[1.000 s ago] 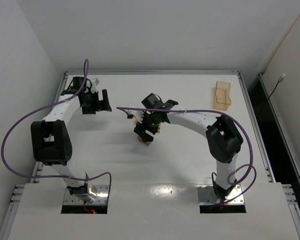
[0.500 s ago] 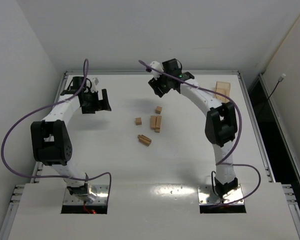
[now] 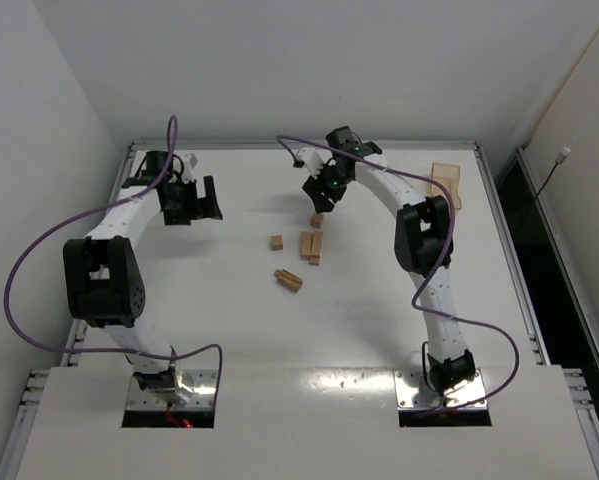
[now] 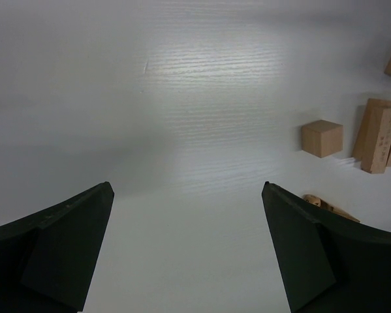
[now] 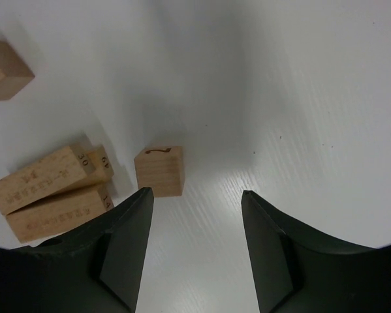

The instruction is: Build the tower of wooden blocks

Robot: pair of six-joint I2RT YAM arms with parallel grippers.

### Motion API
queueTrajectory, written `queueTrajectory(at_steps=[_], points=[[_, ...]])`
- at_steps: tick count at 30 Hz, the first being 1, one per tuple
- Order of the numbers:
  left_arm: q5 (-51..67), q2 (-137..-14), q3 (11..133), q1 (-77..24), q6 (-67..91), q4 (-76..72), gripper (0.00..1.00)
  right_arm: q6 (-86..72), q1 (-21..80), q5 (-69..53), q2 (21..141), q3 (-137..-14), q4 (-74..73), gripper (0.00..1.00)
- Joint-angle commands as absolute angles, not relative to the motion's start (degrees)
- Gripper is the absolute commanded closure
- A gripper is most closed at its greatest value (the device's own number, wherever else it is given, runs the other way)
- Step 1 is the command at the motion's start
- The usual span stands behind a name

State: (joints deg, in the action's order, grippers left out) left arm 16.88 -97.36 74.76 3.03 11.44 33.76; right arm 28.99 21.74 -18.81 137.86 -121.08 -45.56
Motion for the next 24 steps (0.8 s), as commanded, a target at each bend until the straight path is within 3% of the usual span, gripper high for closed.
queueTrajectory(at_steps=[1,24], points=[[18.02,-98.00,76.82,2.72,11.43,32.70,0.03,32.34,20.83,-24.95,137.37,-124.19,-49.48,0.47],[18.02,-98.53,76.82,2.72,11.43,33.22,0.03,33.49,21.88,-26.10,138.96,-122.52,-51.68,0.44]])
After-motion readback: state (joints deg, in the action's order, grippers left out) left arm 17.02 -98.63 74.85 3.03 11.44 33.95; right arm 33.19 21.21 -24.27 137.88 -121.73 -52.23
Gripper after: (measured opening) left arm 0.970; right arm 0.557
